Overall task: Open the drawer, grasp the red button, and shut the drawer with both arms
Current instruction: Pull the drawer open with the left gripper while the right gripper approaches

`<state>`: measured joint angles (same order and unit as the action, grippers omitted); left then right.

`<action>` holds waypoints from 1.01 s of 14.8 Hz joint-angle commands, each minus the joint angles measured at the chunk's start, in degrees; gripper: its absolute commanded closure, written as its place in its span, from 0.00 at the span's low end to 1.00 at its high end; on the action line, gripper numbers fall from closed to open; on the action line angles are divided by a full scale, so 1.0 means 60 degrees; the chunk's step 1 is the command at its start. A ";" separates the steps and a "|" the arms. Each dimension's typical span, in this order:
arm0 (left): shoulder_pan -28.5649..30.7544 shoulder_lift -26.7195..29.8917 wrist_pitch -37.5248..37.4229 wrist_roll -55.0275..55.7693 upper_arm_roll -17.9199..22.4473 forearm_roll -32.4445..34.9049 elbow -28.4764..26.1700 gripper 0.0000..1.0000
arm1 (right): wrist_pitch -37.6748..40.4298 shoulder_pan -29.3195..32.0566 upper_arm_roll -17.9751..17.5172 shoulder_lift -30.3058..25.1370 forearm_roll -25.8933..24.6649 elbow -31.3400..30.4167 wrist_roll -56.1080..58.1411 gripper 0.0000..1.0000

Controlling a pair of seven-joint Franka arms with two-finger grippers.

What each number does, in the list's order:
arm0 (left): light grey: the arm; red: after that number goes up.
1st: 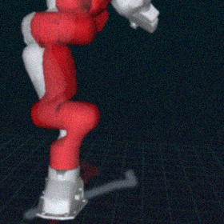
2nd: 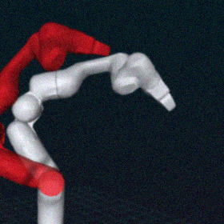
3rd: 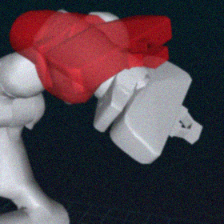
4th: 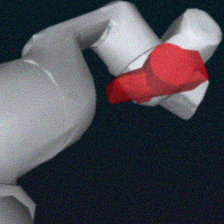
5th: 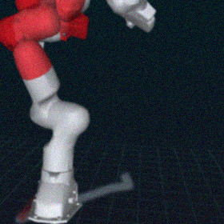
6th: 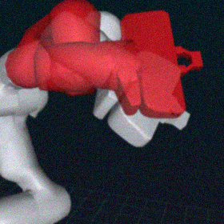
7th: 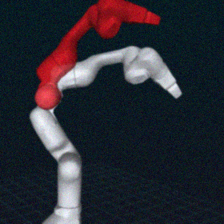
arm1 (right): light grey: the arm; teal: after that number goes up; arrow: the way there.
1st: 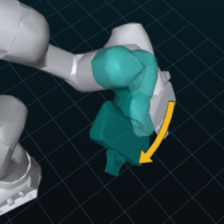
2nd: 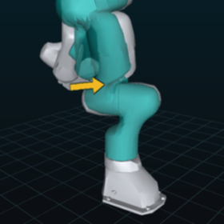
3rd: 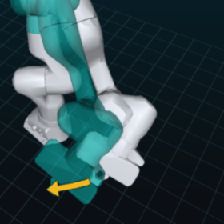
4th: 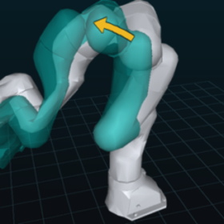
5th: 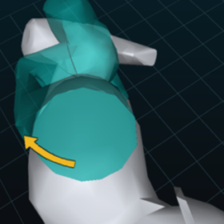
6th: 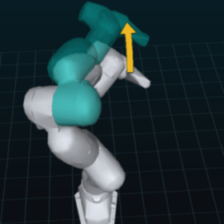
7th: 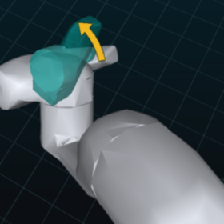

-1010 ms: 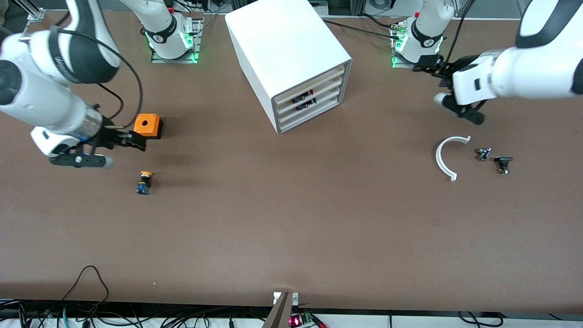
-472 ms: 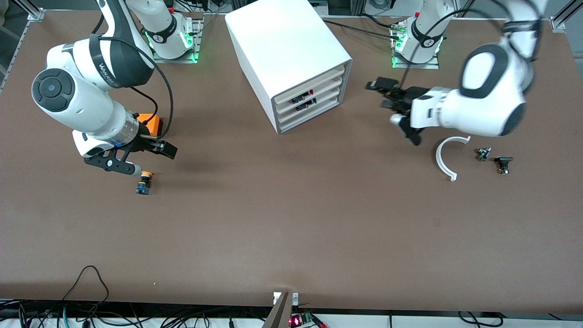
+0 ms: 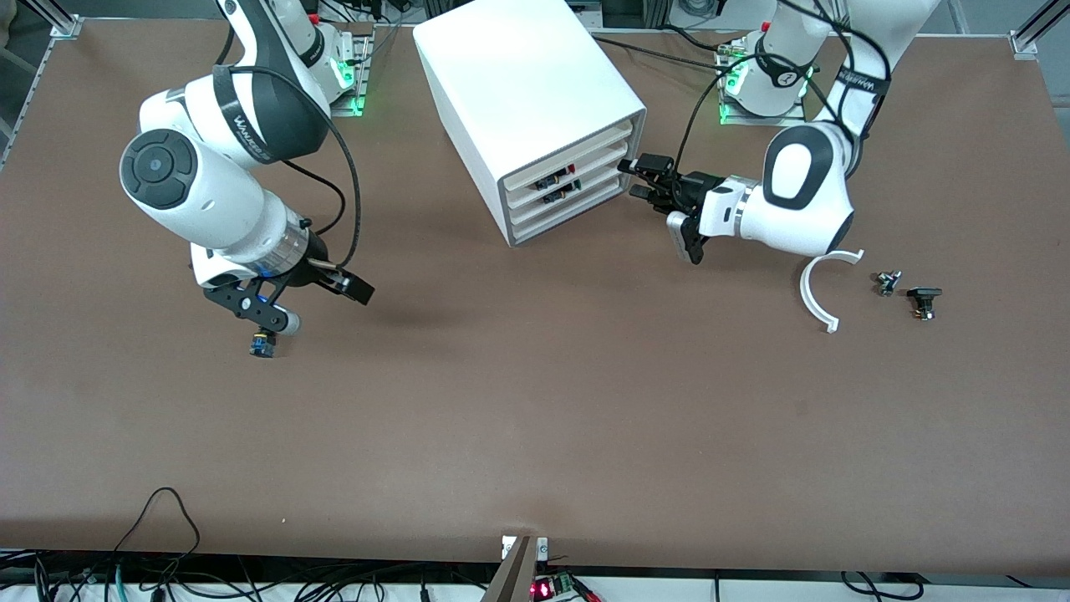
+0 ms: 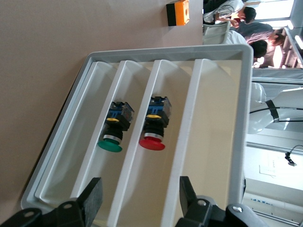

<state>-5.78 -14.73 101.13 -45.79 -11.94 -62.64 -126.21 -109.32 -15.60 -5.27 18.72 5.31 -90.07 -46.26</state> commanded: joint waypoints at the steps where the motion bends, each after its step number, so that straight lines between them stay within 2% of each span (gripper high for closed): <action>1: 0.0025 -0.0269 0.0021 -0.0657 -0.0031 -0.0647 -0.0190 0.28 | 0.0597 -0.0197 0.0028 0.0628 0.0243 0.1136 -0.0813 0.01; 5: 0.0025 -0.0504 0.0239 -0.1478 -0.0280 -0.1087 -0.0585 0.37 | 0.0920 -0.0504 0.0028 0.1185 0.0258 0.2147 -0.1795 0.01; 8: 0.0011 -0.0665 0.0430 -0.1669 -0.0500 -0.1279 -0.0733 0.39 | 0.1038 -0.0651 0.0028 0.1464 0.0287 0.2676 -0.2483 0.01; 10: -0.0077 -0.0767 0.0649 -0.1713 -0.0661 -0.1294 -0.0791 0.38 | 0.1038 -0.0637 0.0028 0.1567 0.0710 0.2968 -0.2952 0.01; 15: -0.0121 -0.0768 0.0855 -0.1860 -0.0911 -0.1601 -0.1026 0.42 | 0.1038 -0.0666 0.0028 0.1903 0.0945 0.3657 -0.3715 0.01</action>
<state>-6.27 -19.65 105.20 -54.88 -16.93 -69.91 -131.04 -104.63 -19.27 -5.23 27.94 9.36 -72.40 -66.02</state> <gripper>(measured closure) 0.396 0.004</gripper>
